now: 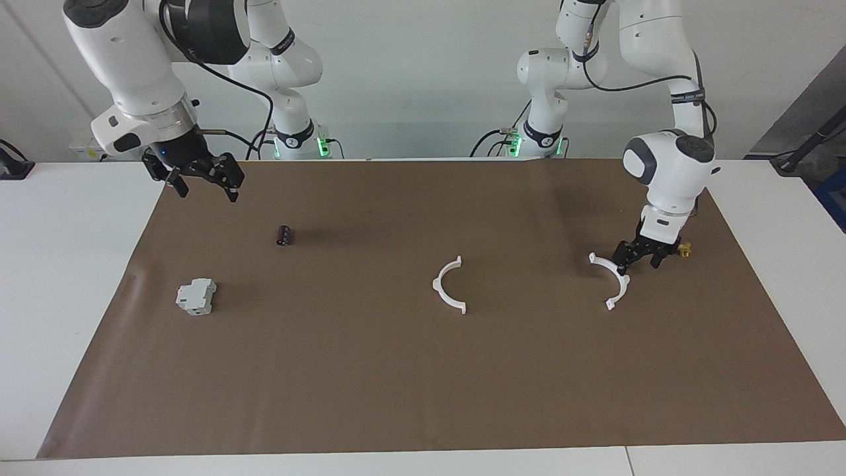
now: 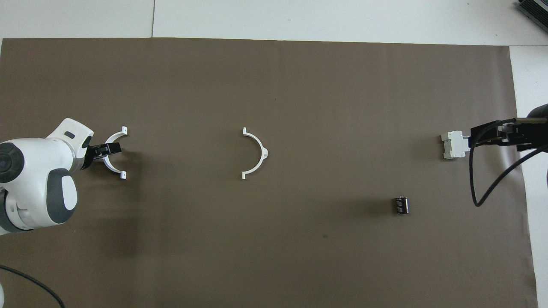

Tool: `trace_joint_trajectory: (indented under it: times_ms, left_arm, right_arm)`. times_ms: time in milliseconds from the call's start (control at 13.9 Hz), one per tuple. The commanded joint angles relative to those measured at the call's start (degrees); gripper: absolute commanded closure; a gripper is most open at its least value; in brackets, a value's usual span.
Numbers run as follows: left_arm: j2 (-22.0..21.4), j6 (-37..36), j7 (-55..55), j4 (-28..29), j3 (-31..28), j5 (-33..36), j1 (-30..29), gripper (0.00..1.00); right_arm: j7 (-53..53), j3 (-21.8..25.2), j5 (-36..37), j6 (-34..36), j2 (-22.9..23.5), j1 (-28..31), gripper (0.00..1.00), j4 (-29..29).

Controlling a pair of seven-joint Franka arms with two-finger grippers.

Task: Assemble drain pipe with both arms
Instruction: 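Grasp the other white clamp half with the left gripper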

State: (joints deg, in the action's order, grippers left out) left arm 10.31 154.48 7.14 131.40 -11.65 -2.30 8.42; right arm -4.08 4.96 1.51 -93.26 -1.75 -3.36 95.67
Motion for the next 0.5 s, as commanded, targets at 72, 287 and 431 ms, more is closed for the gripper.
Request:
trace_joint_trajectory:
  times_ms: [72,287,431]
  left_arm:
    - [-0.5,0.1,3.1,-0.1,-0.6,-0.4,0.7,0.0]
    - [-0.5,0.1,2.7,-0.1,-0.7,-0.4,0.7,0.18]
    - [-0.6,0.1,2.4,-0.1,-0.7,-0.4,0.7,0.36]
  right_arm:
    - [4.4,-0.7,-0.7,0.6,-0.3,3.2,0.0,0.2]
    - [4.6,-0.8,-0.5,0.6,-0.2,5.2,0.0,0.0]
    - [4.6,-1.0,-0.5,0.9,-0.2,5.0,0.0,0.0]
